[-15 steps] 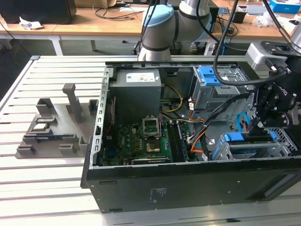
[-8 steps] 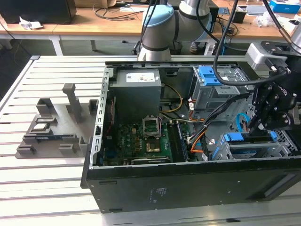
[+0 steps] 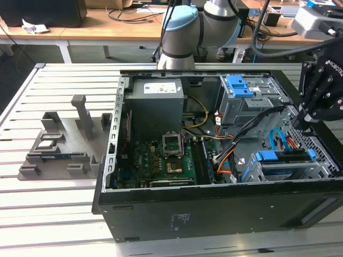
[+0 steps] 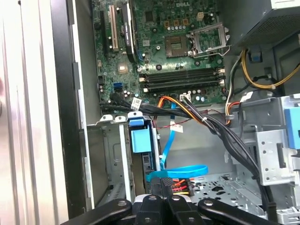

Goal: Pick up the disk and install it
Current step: 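Insert the second disk wire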

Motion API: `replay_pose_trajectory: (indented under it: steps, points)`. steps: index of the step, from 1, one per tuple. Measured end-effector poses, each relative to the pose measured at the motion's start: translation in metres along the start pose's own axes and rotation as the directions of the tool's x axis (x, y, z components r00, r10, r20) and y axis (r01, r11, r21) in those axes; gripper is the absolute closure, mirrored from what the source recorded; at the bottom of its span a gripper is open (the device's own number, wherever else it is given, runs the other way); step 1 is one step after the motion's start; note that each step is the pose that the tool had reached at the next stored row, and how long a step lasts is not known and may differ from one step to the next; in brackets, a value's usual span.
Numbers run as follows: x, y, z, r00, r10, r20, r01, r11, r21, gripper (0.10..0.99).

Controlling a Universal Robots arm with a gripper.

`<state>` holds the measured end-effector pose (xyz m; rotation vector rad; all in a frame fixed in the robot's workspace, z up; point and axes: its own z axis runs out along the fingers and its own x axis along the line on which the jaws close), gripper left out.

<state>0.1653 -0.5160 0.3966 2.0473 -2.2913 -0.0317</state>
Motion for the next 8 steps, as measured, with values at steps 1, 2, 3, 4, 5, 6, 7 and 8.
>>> replay_pose_trajectory:
  steps: [1, 2, 3, 4, 5, 6, 7, 8]
  points:
    - [0.0001, 0.0001, -0.0025, 1.0000, 0.000, -0.0004, 0.000, 1.0000, 0.000, 0.980]
    - [0.0001, 0.0002, -0.0032, 1.0000, 0.000, 0.0000, 0.000, 1.0000, 0.000, 0.980]
    - [0.0001, 0.0002, -0.0031, 1.0000, 0.000, 0.0002, 0.000, 1.0000, 0.000, 0.980]
    - [0.0001, 0.0002, -0.0032, 1.0000, 0.000, 0.0001, 0.000, 1.0000, 0.000, 0.980]
    - [0.0001, 0.0002, -0.0033, 1.0000, 0.000, 0.0000, 0.000, 1.0000, 0.000, 0.980]
    - [0.0001, 0.0002, -0.0033, 1.0000, 0.000, 0.0000, 0.000, 1.0000, 0.000, 0.980]
    - [0.0001, 0.0002, -0.0034, 1.0000, 0.000, 0.0000, 0.000, 1.0000, 0.000, 0.980]
    - [0.0001, 0.0002, -0.0033, 1.0000, 0.000, 0.0001, 0.000, 1.0000, 0.000, 0.980]
